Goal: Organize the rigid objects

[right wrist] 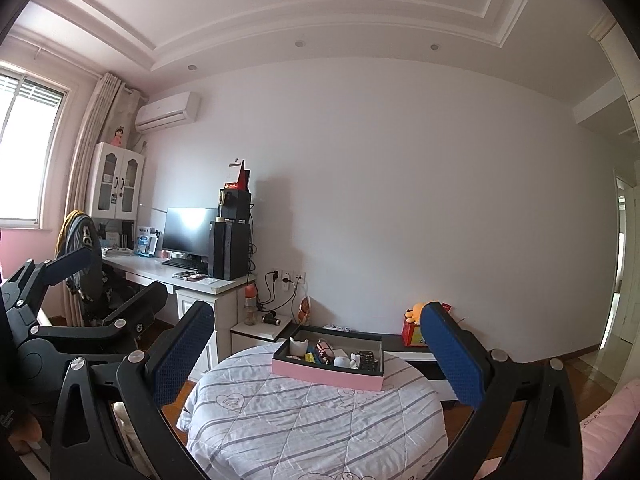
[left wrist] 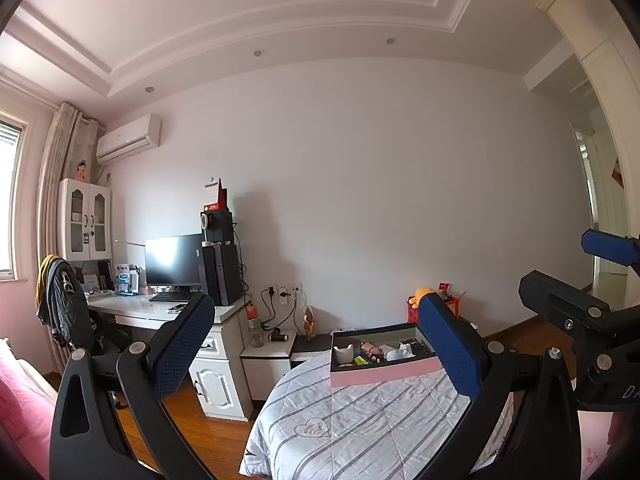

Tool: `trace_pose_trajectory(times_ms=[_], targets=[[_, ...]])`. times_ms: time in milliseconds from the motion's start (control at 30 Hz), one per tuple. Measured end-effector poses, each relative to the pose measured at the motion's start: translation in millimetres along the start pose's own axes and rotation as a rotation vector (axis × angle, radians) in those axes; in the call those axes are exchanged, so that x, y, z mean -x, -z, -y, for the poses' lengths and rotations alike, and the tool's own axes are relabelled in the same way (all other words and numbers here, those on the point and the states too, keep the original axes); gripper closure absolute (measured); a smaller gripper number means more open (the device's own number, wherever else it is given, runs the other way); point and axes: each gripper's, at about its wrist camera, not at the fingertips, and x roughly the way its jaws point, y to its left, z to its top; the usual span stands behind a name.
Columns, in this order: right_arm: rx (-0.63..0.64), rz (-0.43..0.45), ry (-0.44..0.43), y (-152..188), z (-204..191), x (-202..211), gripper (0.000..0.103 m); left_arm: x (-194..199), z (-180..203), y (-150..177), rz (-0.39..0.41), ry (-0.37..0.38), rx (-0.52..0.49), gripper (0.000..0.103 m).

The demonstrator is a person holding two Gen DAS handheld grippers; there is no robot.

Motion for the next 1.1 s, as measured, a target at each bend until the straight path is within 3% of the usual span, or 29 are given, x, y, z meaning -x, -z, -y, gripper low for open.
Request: trace_pose_trajectory(times_ms=[1100], targets=[[0.004, -0.002, 0.011, -0.8, -3.3, 5.1, 0.0, 2.8, -1.8, -0.7, -0.005, 0.02, 0.019, 0.0]])
